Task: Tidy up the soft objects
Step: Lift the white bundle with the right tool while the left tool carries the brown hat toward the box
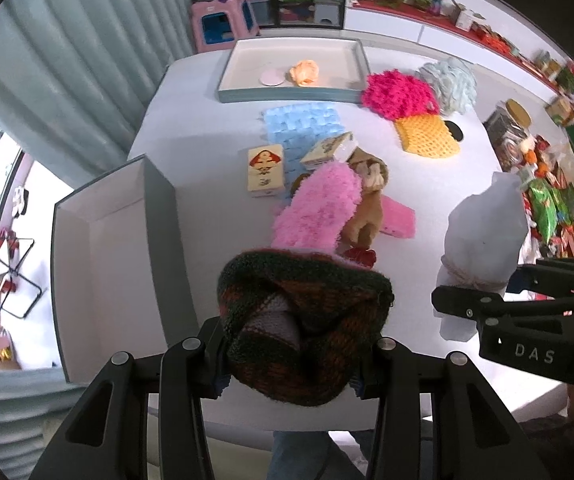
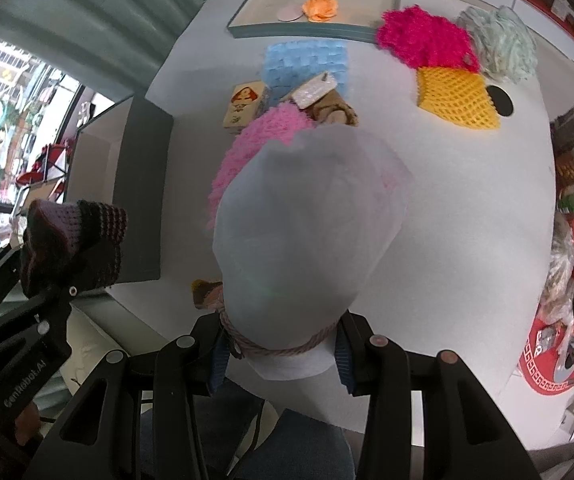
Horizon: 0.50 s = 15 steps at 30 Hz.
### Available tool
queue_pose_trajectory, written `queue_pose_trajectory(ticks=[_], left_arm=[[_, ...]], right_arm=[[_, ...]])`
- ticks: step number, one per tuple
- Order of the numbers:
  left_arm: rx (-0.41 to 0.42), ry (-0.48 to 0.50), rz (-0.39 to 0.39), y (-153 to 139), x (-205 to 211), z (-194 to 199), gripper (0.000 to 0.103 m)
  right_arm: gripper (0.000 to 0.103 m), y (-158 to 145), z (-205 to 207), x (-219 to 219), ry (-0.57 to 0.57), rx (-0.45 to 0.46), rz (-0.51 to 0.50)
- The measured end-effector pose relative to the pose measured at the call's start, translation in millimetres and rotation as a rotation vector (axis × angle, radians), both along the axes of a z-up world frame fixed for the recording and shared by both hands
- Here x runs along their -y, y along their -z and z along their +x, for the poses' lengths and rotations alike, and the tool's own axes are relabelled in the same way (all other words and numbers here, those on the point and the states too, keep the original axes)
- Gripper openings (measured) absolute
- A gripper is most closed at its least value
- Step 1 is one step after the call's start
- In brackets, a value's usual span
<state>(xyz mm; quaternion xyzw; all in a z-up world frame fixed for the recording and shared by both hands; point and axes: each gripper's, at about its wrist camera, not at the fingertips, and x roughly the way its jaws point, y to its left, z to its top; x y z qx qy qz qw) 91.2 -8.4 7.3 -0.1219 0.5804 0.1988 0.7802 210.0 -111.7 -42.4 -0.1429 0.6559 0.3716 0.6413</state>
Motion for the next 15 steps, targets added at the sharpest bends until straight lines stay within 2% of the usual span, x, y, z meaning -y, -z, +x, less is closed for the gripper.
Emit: queue_pose_trajectory(ticks=[7,15], left_arm=[[0.027,0.055,0.019,-6,-9,1,0.045],[0.047,0.083,0.005,-6,-52,-16,0.045]], right_arm=[[0.047,-2,2,2,0.06,0.008,-0.004],[0.047,-5,-17,-24,0.114,0.023,-0.016]])
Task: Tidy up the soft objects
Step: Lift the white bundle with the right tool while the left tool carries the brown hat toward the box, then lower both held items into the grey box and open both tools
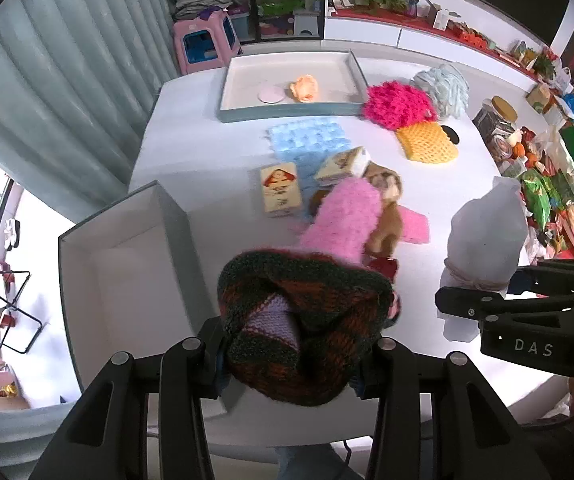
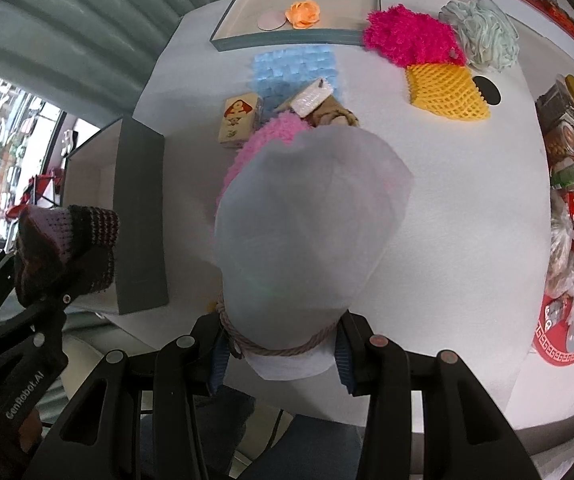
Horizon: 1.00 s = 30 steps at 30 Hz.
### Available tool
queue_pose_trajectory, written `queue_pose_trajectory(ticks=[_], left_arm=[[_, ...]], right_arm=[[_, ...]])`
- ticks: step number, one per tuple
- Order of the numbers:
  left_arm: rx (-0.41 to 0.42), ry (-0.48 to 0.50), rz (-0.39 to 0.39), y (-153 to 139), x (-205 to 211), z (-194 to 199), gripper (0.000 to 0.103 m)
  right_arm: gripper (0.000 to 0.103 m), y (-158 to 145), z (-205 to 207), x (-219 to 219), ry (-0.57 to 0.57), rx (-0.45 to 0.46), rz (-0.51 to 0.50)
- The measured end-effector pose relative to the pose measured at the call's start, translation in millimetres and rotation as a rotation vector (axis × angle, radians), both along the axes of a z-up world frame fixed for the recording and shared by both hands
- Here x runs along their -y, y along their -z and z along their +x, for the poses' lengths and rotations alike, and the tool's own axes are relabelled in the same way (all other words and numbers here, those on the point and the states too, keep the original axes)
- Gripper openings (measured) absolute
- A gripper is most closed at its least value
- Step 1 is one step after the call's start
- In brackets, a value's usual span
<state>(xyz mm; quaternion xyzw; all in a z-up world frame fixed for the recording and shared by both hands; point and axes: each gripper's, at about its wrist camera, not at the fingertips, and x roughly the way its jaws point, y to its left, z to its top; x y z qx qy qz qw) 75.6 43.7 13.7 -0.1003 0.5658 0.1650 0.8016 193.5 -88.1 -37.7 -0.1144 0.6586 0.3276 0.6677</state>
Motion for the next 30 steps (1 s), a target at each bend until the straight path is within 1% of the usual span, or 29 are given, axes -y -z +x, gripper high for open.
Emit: queue_pose_trajectory(ticks=[6,10,15,19,23,27,30], left_arm=[[0.018,-0.031,-0.014,4,-41,-28,0.045],[0.025,-0.1,-0.055,9,-74,-57,0.045],[0.036,-0.223,-0.091,17,-119,-94,0.045],[0.038,-0.316,-0.093,26,-152,-117,0.045],[0.011,-0.386,-0.094,42,-176,-132,0.045],[-0.007,-0.42,-0.107,57,-188,-138,0.045],[-0.016,-0.434,-0.116,67,-195,-141,0.045]], right_arm=[[0.047,0,-21,-30,0.02,0.027,-0.025],[0.047,0,-37,-53,0.013,0.034,-0.048],[0.047,-4,-52,-88,-0.025,0.048,-0.047],[0.047,-11,-62,-124,-0.086,0.066,-0.032],[0.047,-14,-76,-168,-0.176,0.08,-0.022],[0.048,-12,-95,-208,-0.265,0.081,-0.012],[0.048,-7,-104,-231,-0.298,0.067,-0.009]])
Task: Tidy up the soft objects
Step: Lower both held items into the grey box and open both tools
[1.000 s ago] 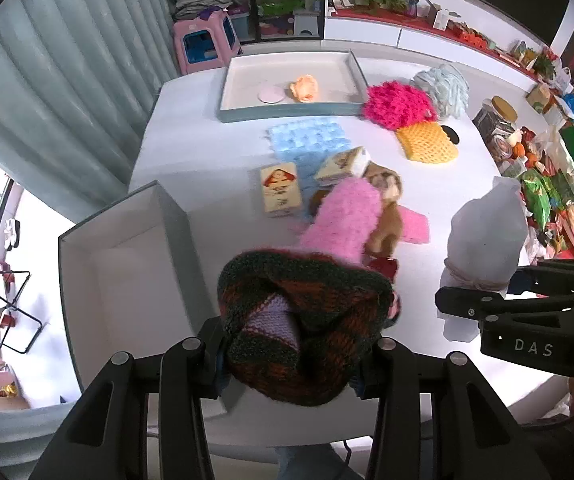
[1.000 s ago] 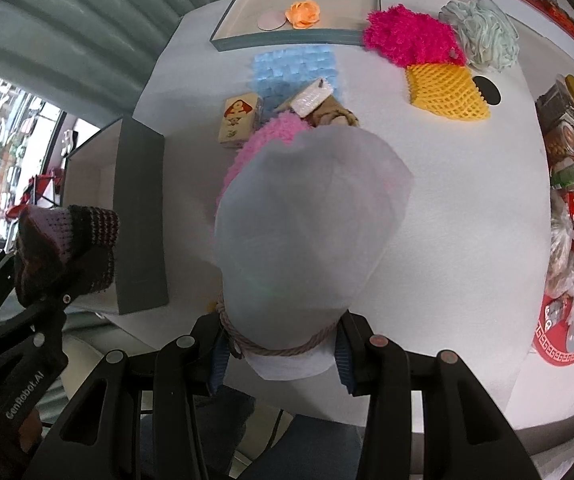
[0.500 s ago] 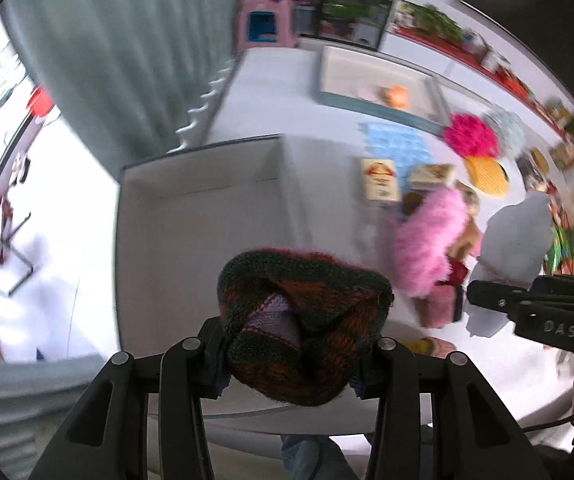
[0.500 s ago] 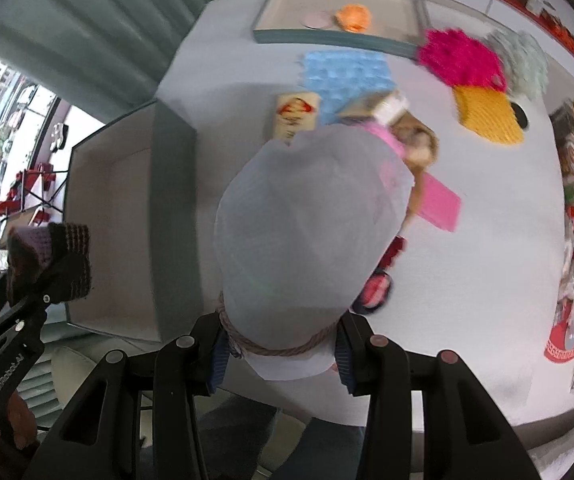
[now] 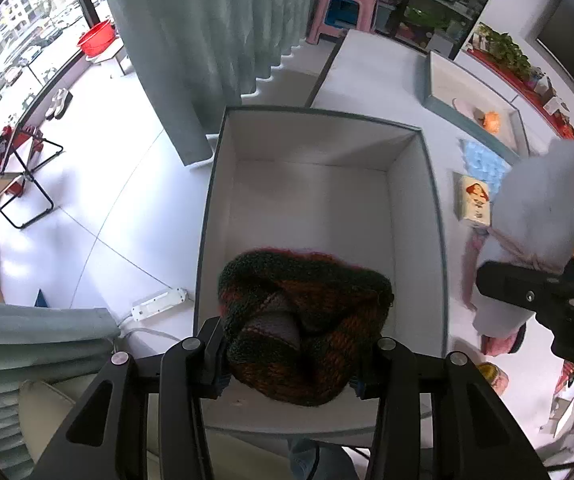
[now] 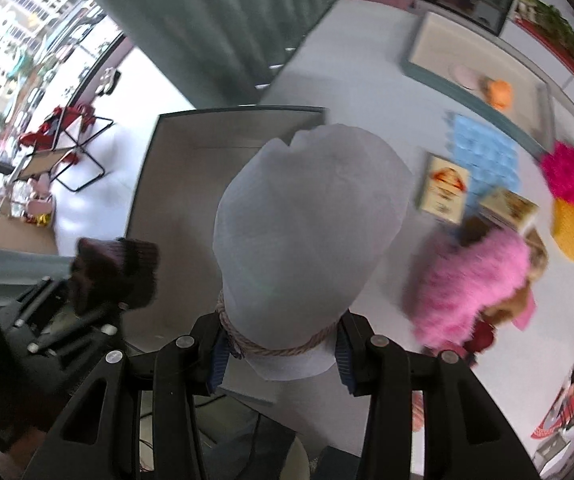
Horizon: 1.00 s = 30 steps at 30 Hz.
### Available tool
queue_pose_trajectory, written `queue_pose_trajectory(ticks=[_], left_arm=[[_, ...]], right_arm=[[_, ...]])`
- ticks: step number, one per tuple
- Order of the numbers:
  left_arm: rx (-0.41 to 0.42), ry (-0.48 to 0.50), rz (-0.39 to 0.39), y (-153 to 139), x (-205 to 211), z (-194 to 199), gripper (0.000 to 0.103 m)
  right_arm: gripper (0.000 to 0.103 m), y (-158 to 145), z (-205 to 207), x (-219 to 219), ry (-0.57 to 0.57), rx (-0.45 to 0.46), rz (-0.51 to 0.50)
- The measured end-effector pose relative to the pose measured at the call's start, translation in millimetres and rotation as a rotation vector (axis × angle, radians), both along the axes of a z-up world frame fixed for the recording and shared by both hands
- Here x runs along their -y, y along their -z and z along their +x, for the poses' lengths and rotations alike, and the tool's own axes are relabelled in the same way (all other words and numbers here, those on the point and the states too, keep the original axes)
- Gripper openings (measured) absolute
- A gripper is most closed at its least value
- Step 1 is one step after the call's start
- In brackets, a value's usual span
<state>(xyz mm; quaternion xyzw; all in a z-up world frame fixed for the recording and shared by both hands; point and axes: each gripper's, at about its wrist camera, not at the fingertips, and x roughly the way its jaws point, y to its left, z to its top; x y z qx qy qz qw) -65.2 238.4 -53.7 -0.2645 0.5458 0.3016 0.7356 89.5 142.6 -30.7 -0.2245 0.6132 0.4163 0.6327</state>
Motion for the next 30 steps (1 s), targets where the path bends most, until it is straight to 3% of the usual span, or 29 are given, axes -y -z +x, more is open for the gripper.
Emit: queue_pose_trajectory(ticks=[15,30], left_arm=[[-0.04,-0.013,-0.075,43,-13,1,0.045],[-0.073,-0.02,-0.116,63,-18,11,0.045]], right_arm=[[0.049,38,1,-67,-0.065,0.01,-0.083],[0.049,78,18,-104,-0.06,0.004,-0.129]])
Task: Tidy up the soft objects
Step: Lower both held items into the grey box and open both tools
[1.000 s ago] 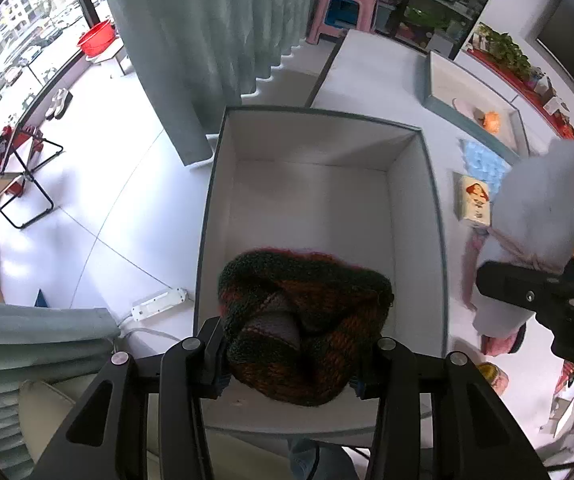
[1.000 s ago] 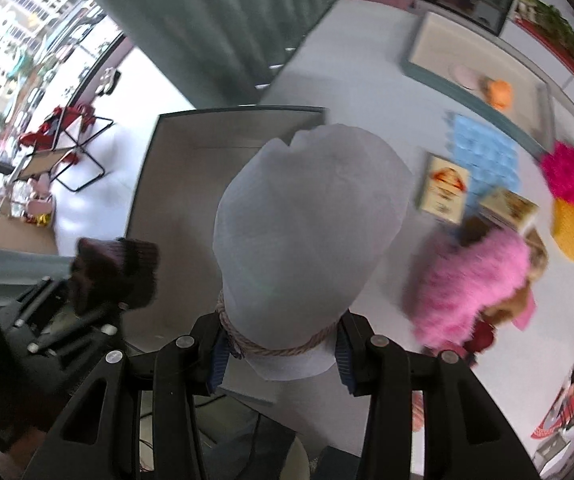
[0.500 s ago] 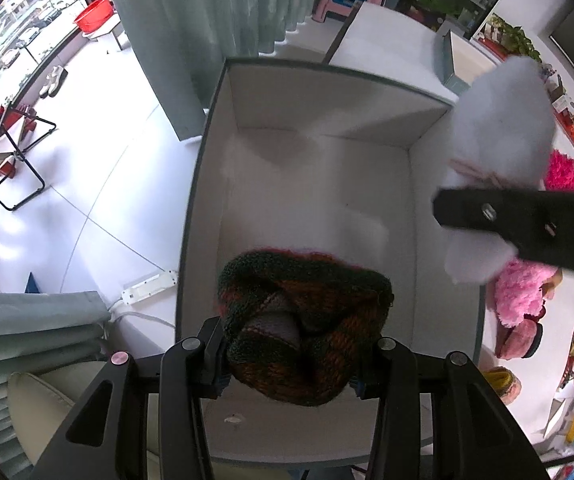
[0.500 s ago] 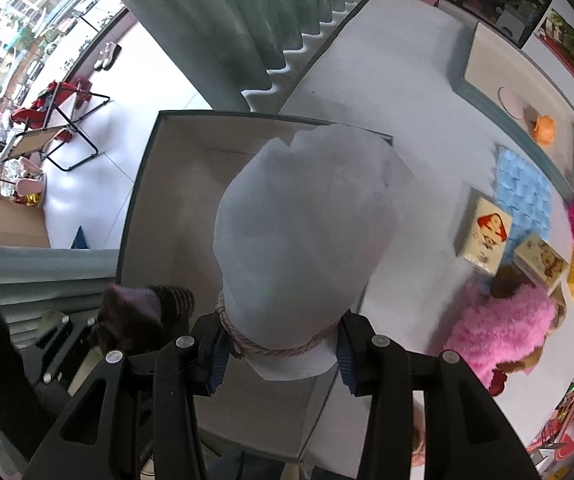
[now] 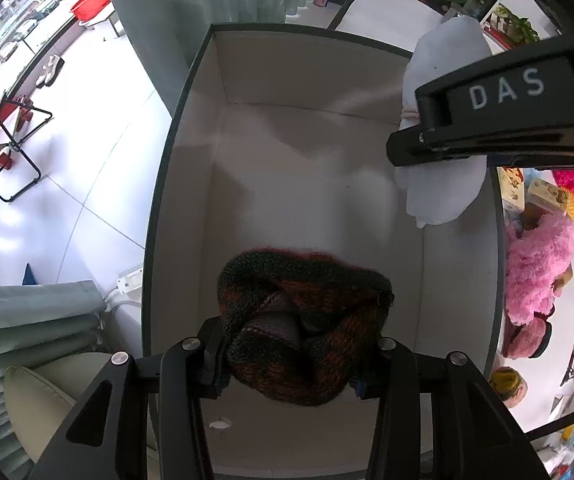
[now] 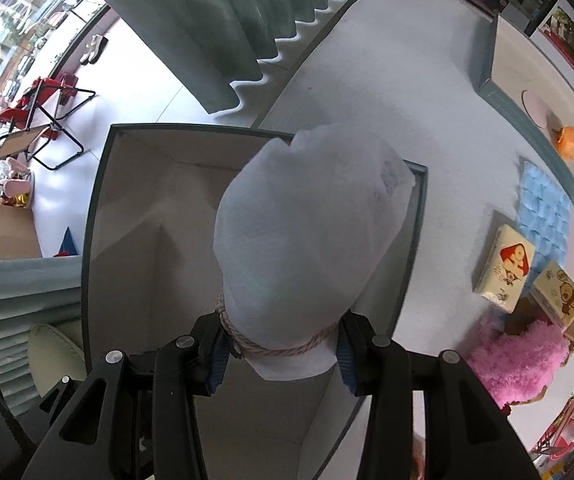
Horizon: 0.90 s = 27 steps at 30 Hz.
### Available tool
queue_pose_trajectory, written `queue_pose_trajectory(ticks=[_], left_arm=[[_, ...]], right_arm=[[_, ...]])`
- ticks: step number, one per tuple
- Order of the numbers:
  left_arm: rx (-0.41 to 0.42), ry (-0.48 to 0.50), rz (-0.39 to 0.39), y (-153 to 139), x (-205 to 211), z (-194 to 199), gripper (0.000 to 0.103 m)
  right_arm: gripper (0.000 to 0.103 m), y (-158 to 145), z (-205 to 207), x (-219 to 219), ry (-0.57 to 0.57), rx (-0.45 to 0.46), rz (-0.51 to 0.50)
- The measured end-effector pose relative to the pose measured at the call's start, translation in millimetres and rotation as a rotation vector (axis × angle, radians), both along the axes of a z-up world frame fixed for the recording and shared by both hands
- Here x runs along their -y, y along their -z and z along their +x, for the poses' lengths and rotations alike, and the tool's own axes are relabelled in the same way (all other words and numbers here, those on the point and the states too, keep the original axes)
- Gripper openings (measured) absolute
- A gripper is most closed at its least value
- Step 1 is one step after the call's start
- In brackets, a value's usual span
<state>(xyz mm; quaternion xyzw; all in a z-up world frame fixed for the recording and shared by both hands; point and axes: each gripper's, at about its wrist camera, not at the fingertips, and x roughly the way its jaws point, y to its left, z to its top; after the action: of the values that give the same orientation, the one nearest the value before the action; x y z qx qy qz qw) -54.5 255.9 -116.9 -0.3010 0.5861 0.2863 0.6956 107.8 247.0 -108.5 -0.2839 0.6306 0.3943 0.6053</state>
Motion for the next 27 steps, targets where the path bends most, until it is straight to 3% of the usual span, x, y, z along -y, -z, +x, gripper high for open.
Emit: queue_pose_trajectory(ticks=[8,16,24,27], left_arm=[[-0.032,0.017,-0.015,17,-1,3,0.045],[-0.088,0.131,-0.006,34,2,18,0.045],[-0.074,0.265,0.017,31,-2,30,0.045],[-0.066,0.293,0.011,27,0,32,0.055]], right_arm=[[0.049,20,1,-5,-0.02,-0.004,-0.039],[0.049,26,4,5,-0.016,0.04,-0.077],[0.047,29,12,58,0.109,0.047,-0.153],[0.049,29,13,77,0.14,0.034,-0.131]])
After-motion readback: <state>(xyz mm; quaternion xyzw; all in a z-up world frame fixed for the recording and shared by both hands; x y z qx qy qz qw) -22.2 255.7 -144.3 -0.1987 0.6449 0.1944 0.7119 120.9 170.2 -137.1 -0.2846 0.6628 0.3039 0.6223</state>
